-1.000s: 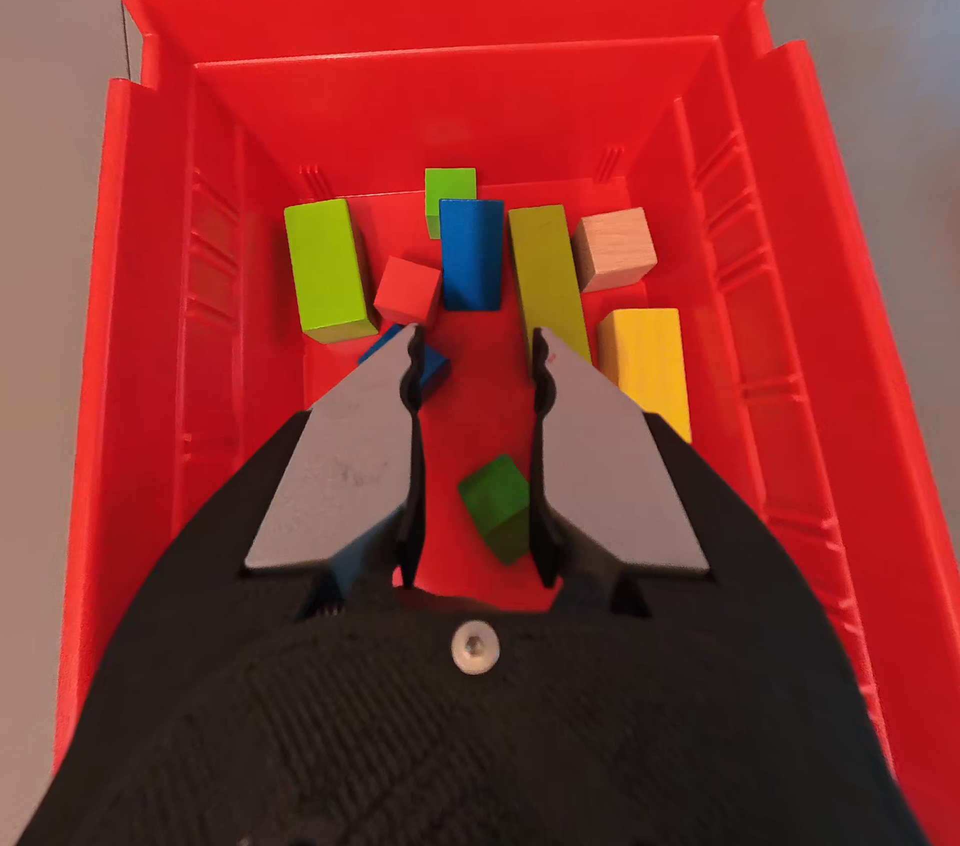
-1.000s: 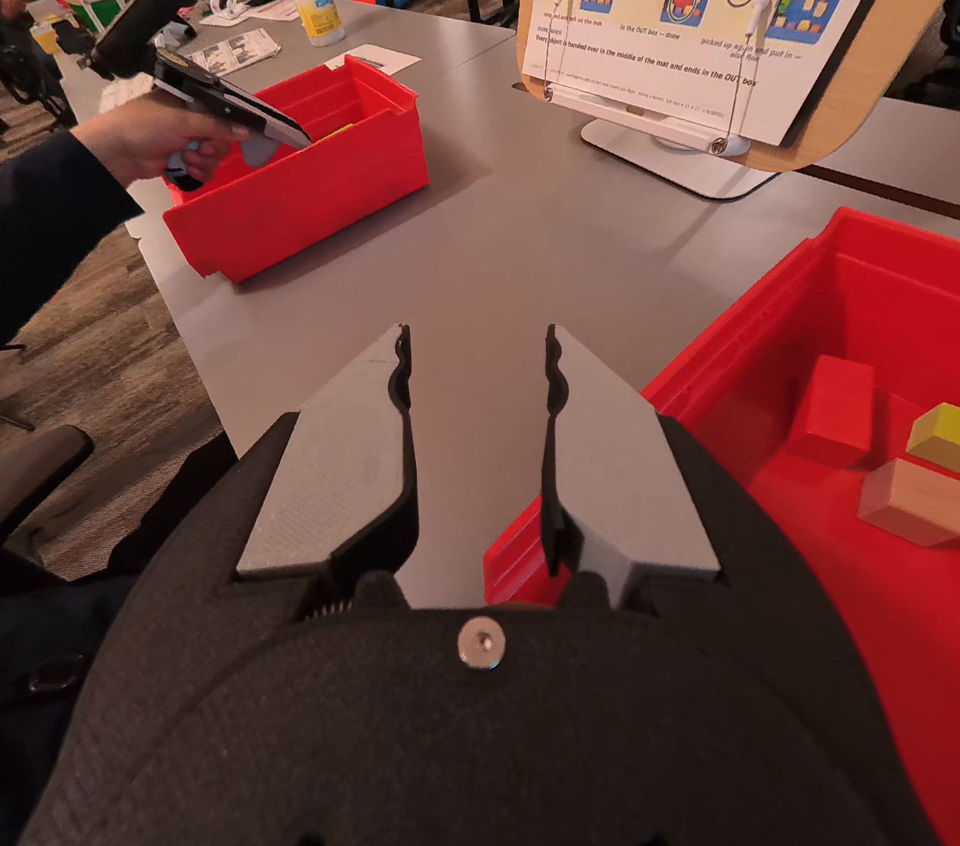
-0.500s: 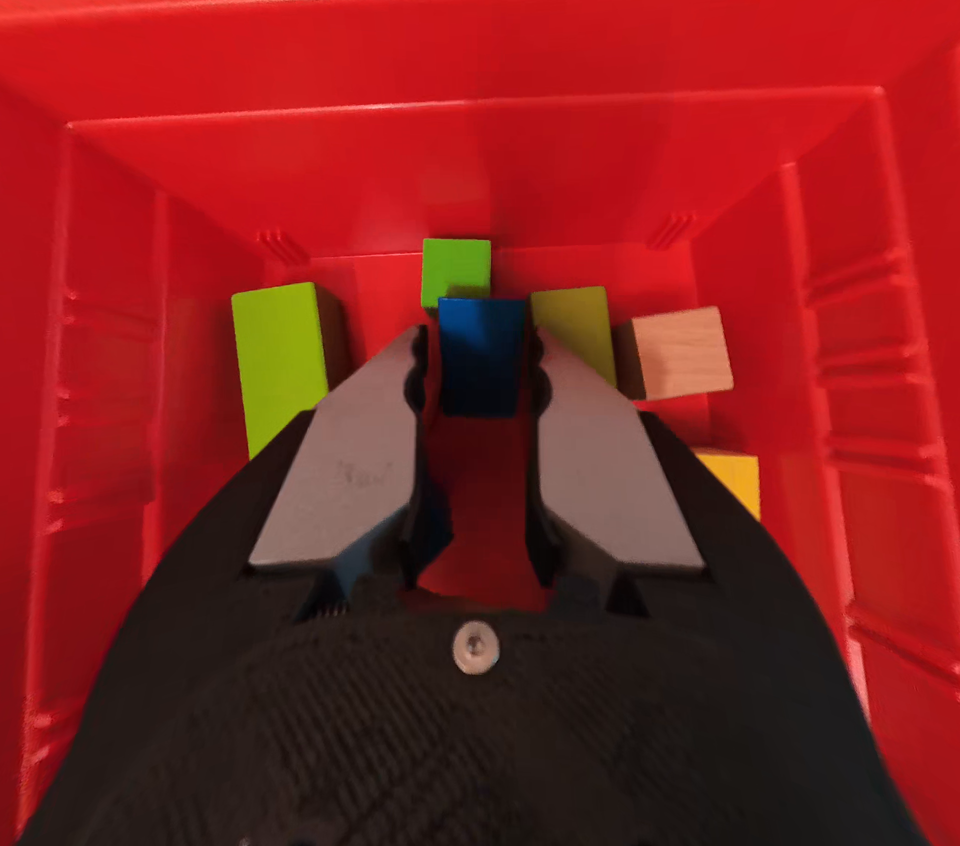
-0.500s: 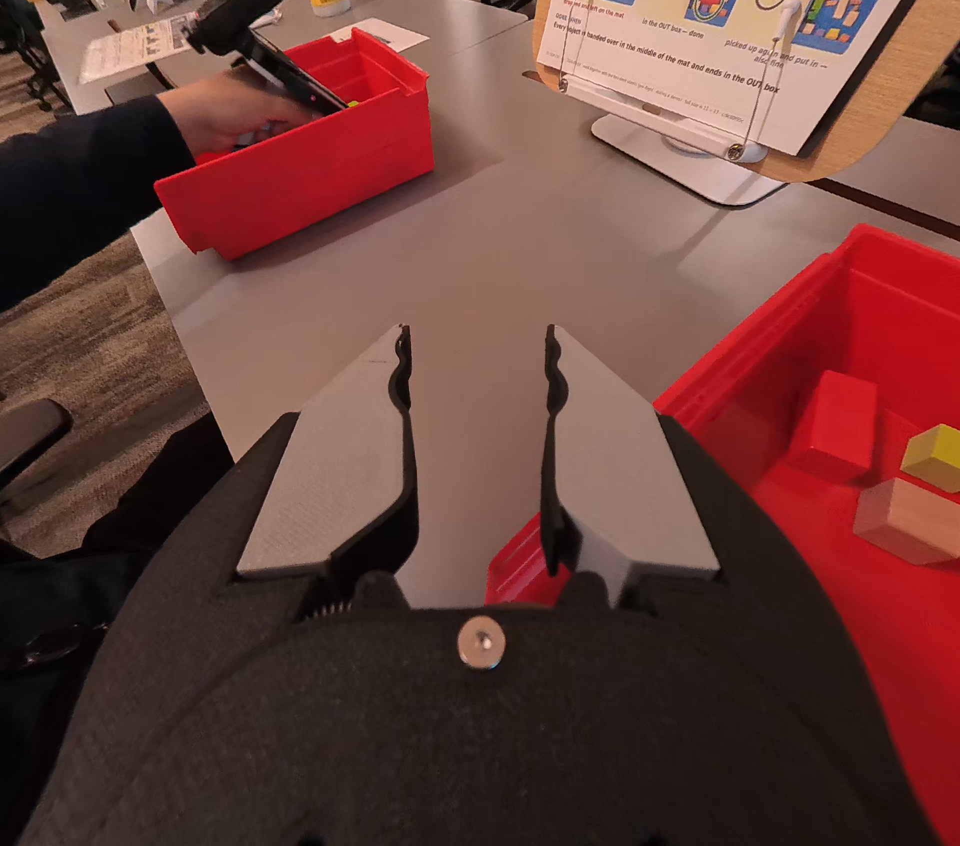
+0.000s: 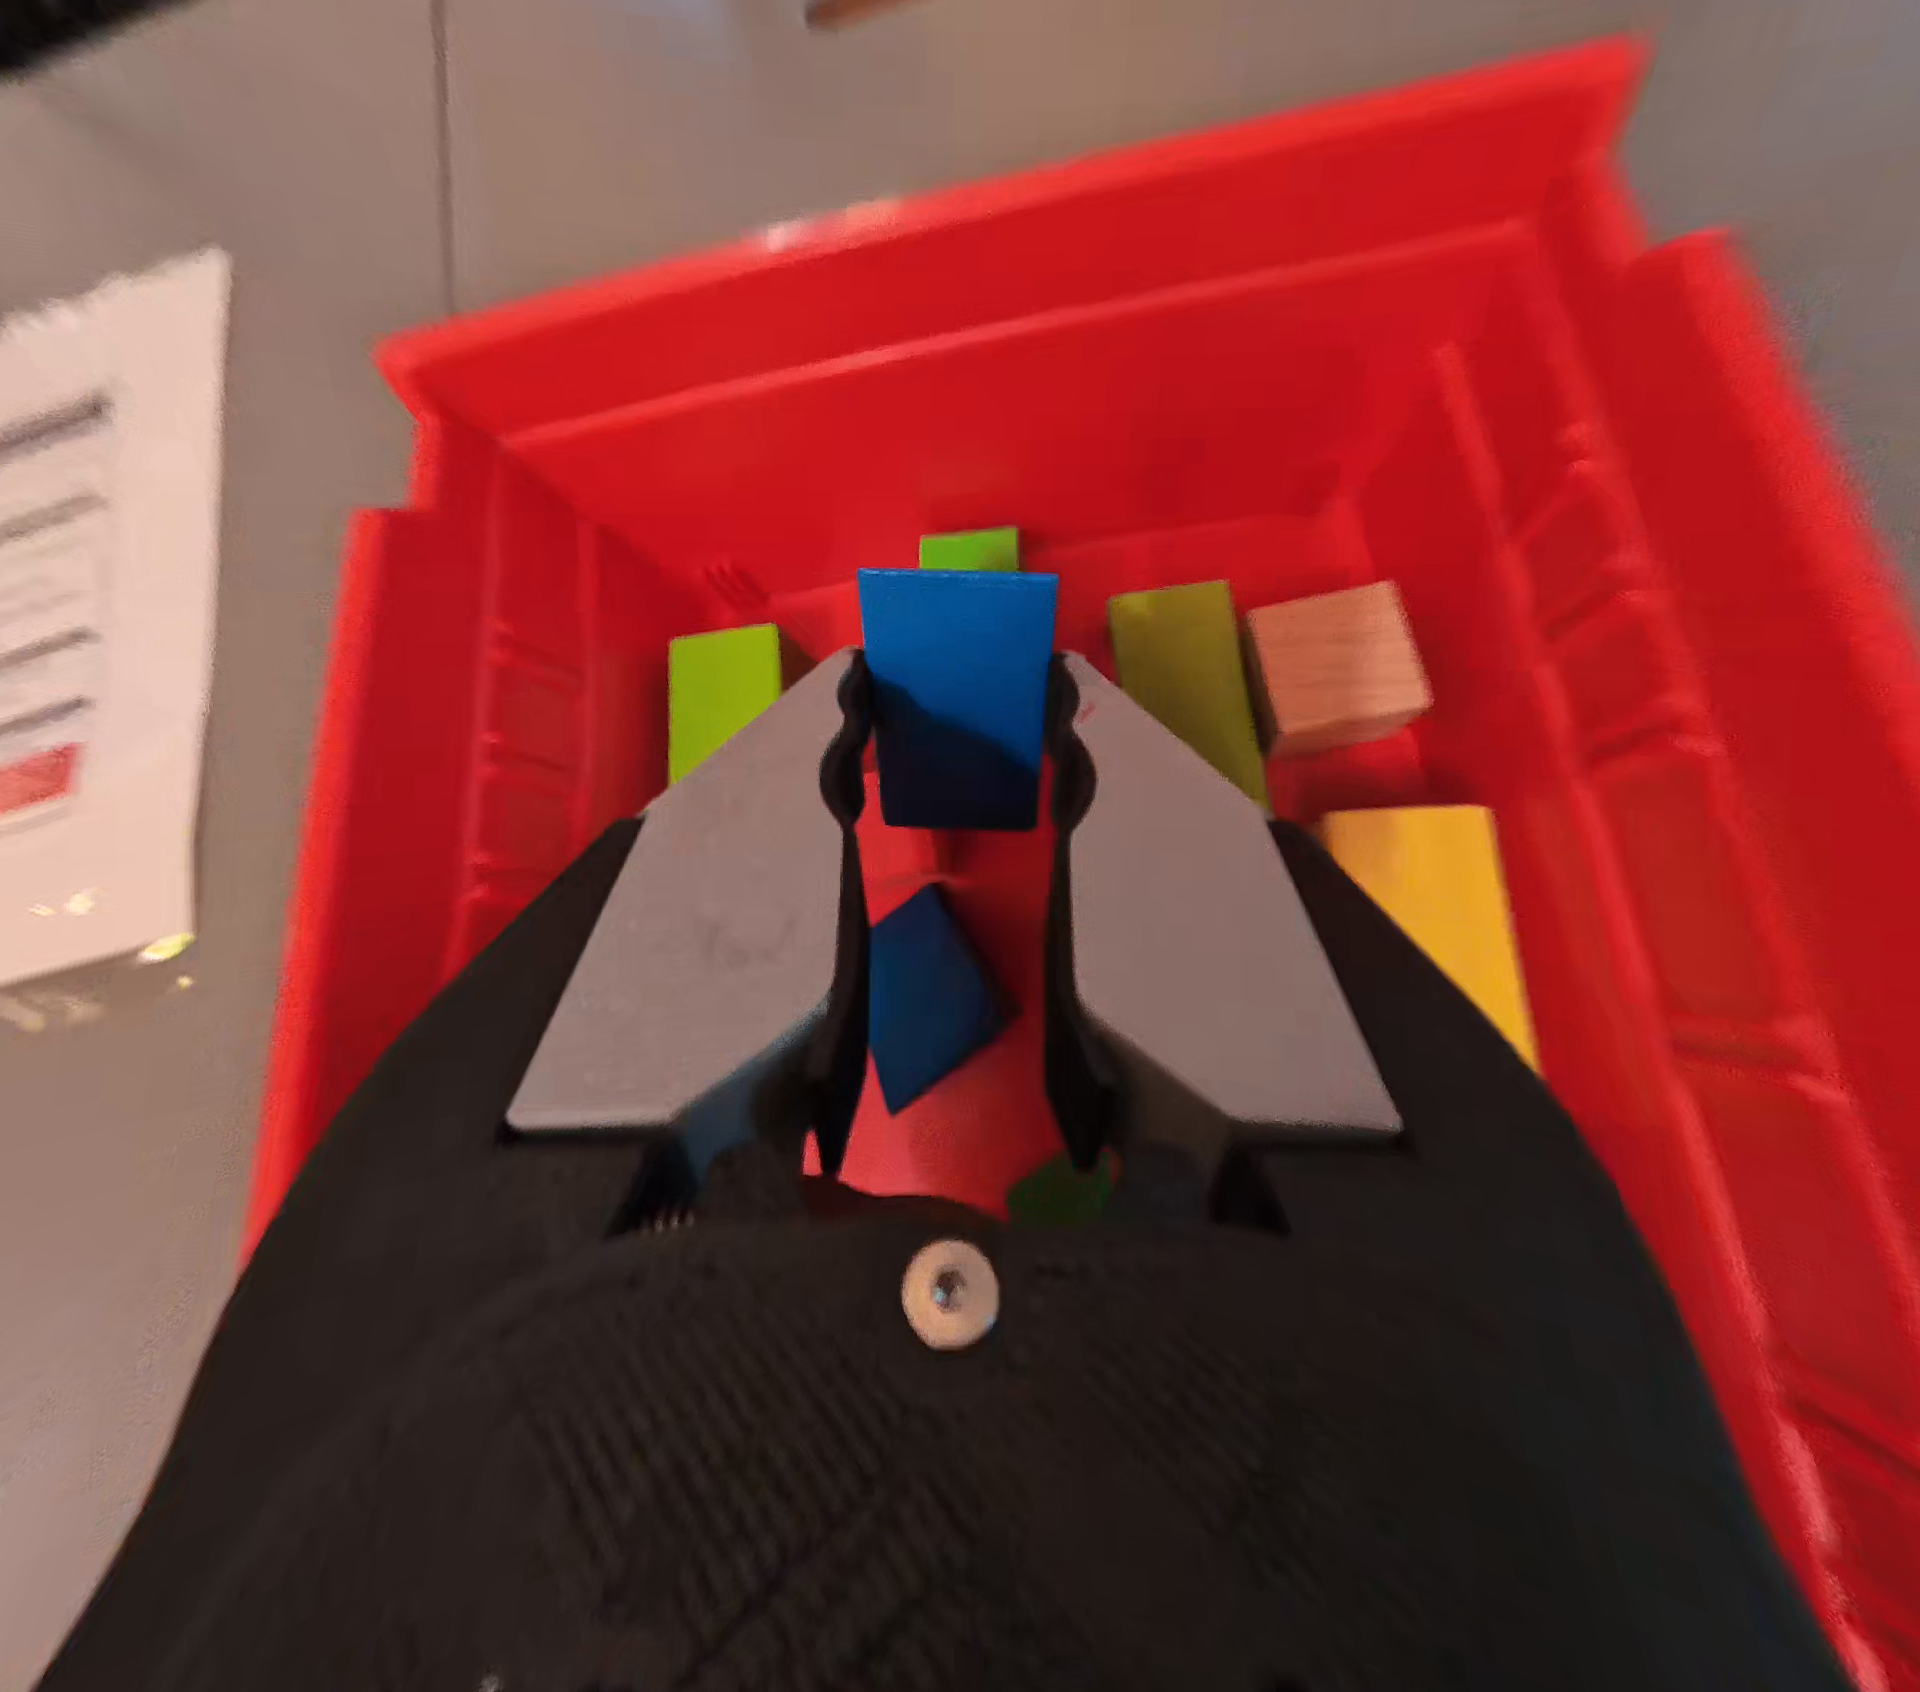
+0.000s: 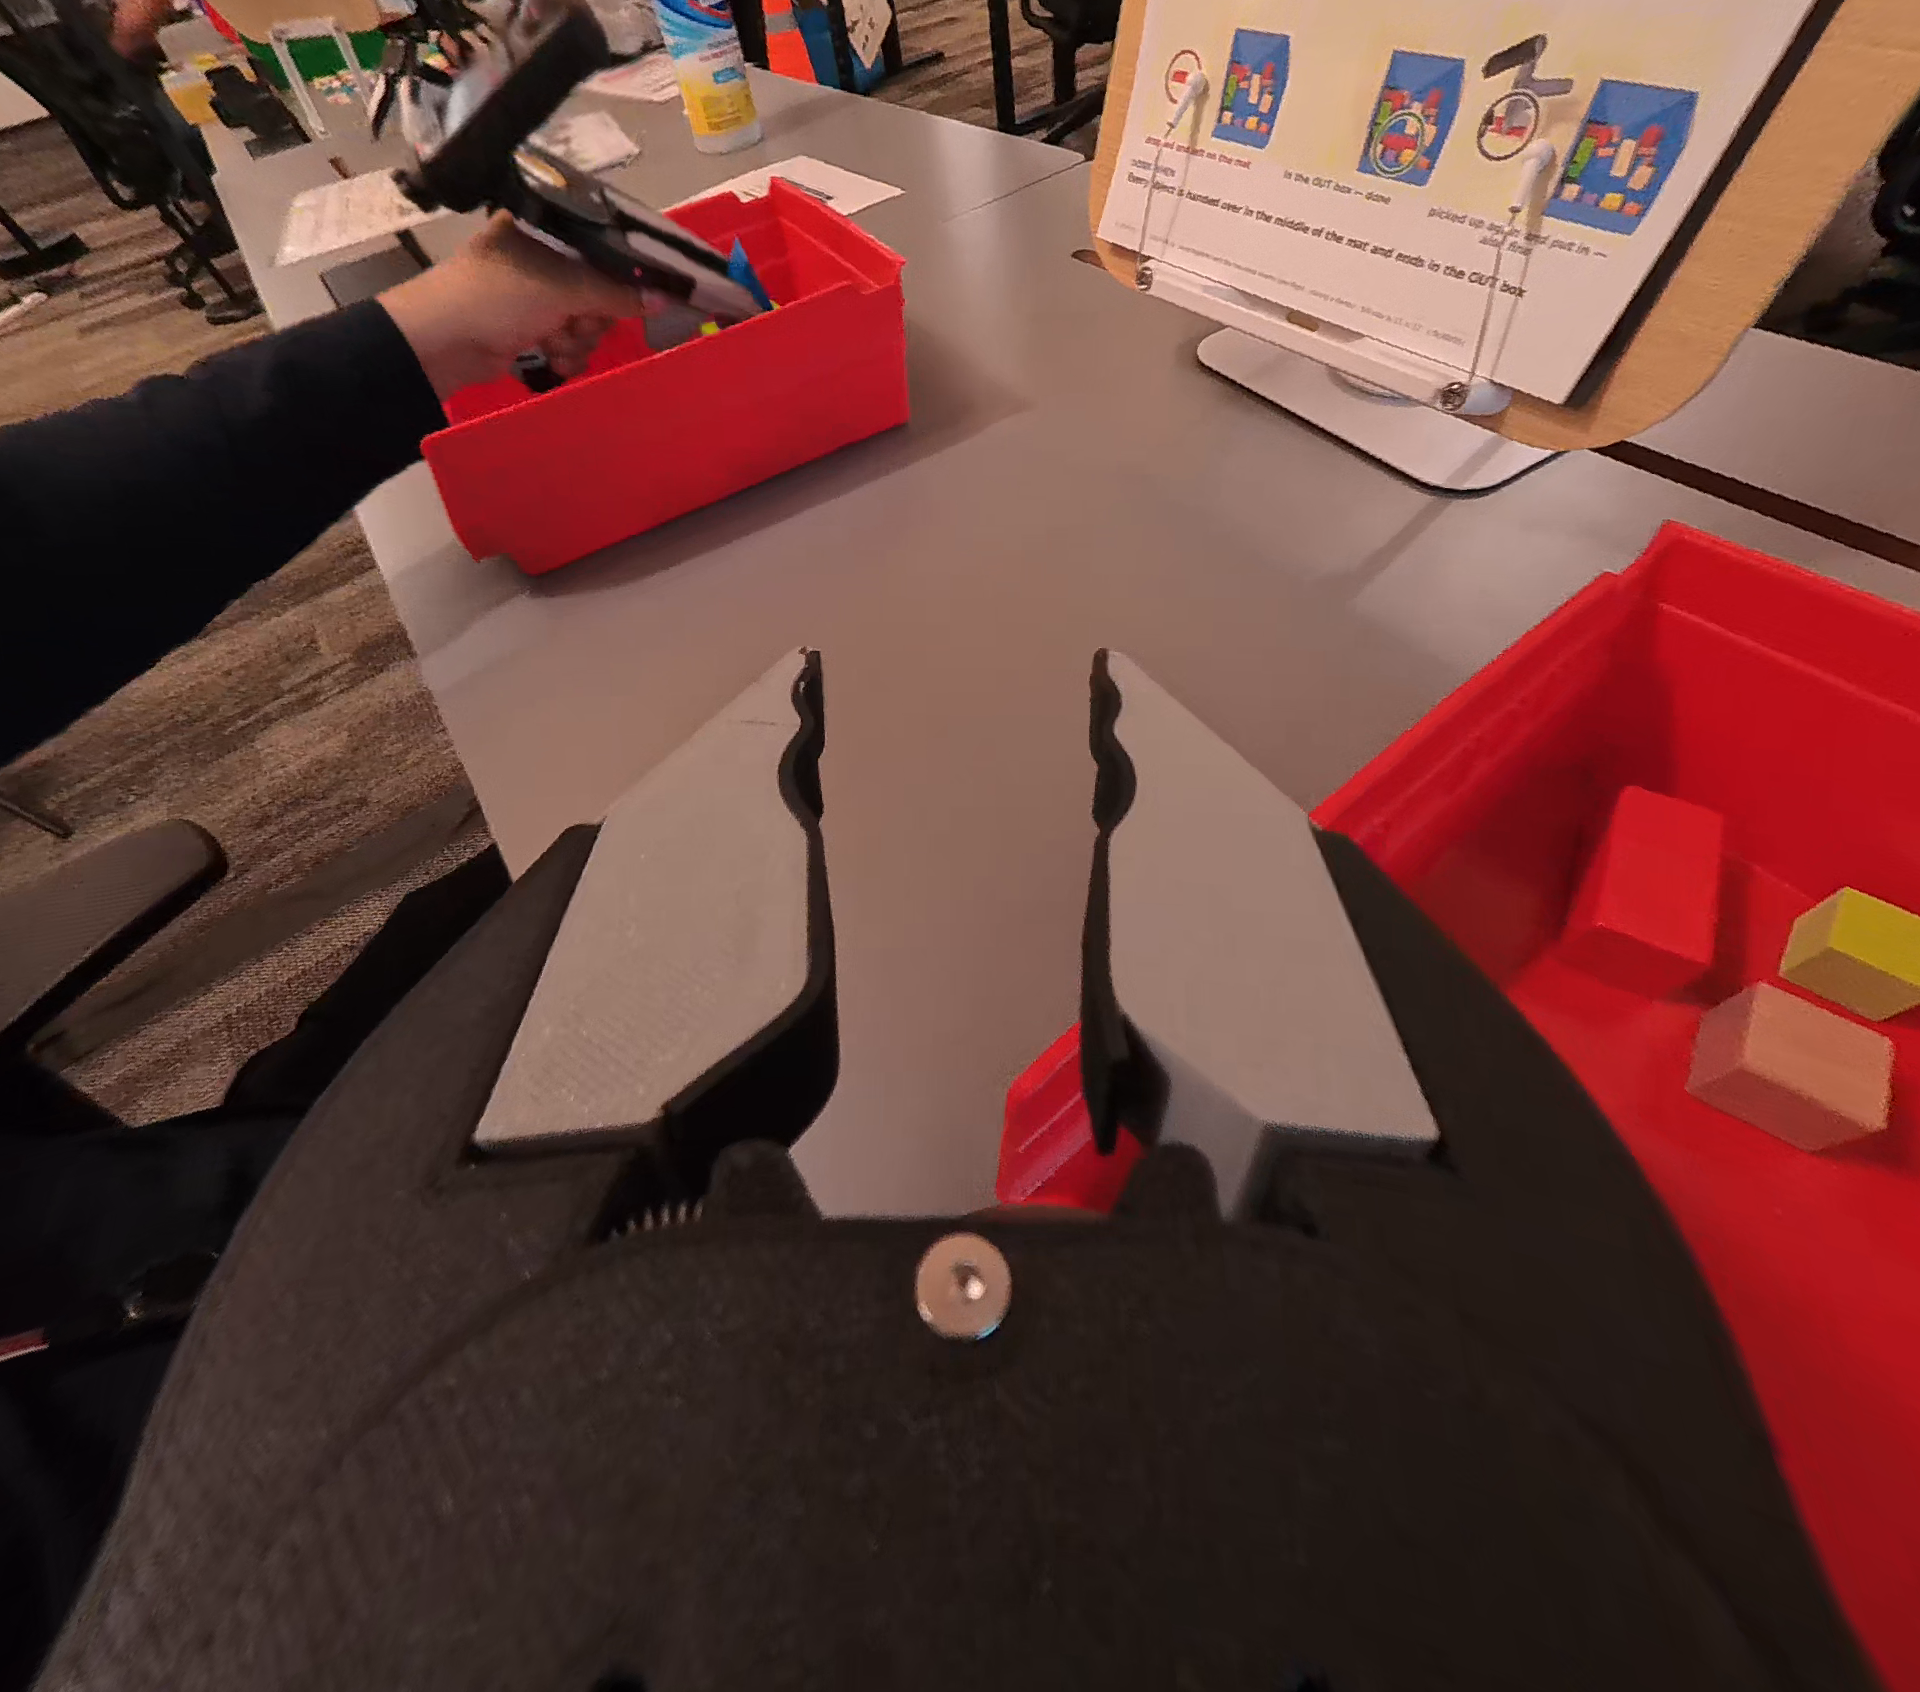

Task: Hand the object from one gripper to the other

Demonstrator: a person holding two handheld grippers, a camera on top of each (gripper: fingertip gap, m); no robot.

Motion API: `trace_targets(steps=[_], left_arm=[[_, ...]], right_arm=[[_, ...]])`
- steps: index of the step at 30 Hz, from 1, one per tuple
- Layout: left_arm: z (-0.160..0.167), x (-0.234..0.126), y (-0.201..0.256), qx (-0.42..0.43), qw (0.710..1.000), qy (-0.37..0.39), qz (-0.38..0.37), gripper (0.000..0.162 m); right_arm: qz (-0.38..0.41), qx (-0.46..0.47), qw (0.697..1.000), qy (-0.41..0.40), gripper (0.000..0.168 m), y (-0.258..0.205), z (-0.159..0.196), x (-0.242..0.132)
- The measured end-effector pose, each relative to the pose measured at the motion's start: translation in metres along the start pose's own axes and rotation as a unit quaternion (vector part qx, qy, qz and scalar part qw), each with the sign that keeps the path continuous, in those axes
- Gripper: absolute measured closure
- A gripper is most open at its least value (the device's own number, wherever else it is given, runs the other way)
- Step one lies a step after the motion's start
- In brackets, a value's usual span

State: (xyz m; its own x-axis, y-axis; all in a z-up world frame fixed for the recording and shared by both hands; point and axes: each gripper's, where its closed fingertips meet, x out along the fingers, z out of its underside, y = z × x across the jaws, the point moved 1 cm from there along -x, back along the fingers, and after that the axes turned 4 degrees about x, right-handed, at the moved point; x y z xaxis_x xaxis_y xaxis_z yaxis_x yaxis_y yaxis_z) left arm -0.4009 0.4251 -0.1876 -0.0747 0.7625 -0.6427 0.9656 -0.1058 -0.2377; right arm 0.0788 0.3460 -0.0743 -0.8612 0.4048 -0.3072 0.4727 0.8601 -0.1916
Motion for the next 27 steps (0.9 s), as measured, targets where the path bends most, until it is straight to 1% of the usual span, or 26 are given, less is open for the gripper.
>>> trace_targets(steps=[3, 5, 6, 9, 12, 13, 14, 15, 17, 20, 21, 23, 25, 27], left_arm=[[-0.029, -0.048, 0.016, 0.056, 0.994, 0.093, -0.001, 0.131], [-0.046, -0.088, 0.047, 0.116, 0.979, 0.166, 0.018, 0.131], [-0.052, -0.110, 0.071, 0.146, 0.966, 0.208, 0.043, 0.131], [-0.055, -0.179, 0.158, 0.184, 0.919, 0.302, 0.175, 0.131], [-0.047, -0.235, 0.233, 0.147, 0.861, 0.352, 0.337, 0.131], [-0.042, -0.249, 0.253, 0.139, 0.841, 0.360, 0.379, 0.131], [-0.037, -0.258, 0.270, 0.139, 0.829, 0.360, 0.405, 0.131], [-0.032, -0.262, 0.285, 0.144, 0.823, 0.356, 0.419, 0.131], [-0.027, -0.263, 0.305, 0.160, 0.827, 0.350, 0.410, 0.131], [-0.021, -0.259, 0.330, 0.203, 0.841, 0.314, 0.391, 0.131], [-0.019, -0.263, 0.338, 0.212, 0.838, 0.314, 0.393, 0.131], [-0.014, -0.273, 0.354, 0.219, 0.824, 0.304, 0.425, 0.131], [-0.008, -0.281, 0.366, 0.223, 0.809, 0.294, 0.457, 0.131], [-0.004, -0.291, 0.373, 0.204, 0.790, 0.285, 0.503, 0.131]], right_arm=[[-0.025, -0.003, 1.000, -0.005, 0.119, -0.014, 0.001, 0.006], [-0.050, -0.007, 0.999, -0.013, 0.118, -0.028, 0.003, 0.012], [-0.066, -0.011, 0.998, -0.016, 0.118, -0.037, 0.004, 0.015], [-0.128, -0.032, 0.991, -0.020, 0.113, -0.074, 0.005, 0.021], [-0.200, -0.063, 0.978, -0.007, 0.111, -0.119, 0.002, 0.020], [-0.224, -0.073, 0.972, -0.001, 0.111, -0.134, 0.002, 0.018], [-0.242, -0.084, 0.967, 0.003, 0.111, -0.148, 0.002, 0.016], [-0.253, -0.095, 0.963, 0.006, 0.111, -0.160, 0.003, 0.015], [-0.259, -0.116, 0.959, 0.009, 0.110, -0.175, 0.005, 0.015], [-0.247, -0.147, 0.958, 0.007, 0.111, -0.184, 0.010, 0.017], [-0.243, -0.155, 0.958, 0.005, 0.111, -0.184, 0.012, 0.018], [-0.247, -0.161, 0.956, 0.001, 0.112, -0.185, 0.016, 0.021], [-0.271, -0.159, 0.949, 0.001, 0.114, -0.191, 0.018, 0.020], [-0.300, -0.161, 0.940, -0.001, 0.115, -0.198, 0.021, 0.018]])
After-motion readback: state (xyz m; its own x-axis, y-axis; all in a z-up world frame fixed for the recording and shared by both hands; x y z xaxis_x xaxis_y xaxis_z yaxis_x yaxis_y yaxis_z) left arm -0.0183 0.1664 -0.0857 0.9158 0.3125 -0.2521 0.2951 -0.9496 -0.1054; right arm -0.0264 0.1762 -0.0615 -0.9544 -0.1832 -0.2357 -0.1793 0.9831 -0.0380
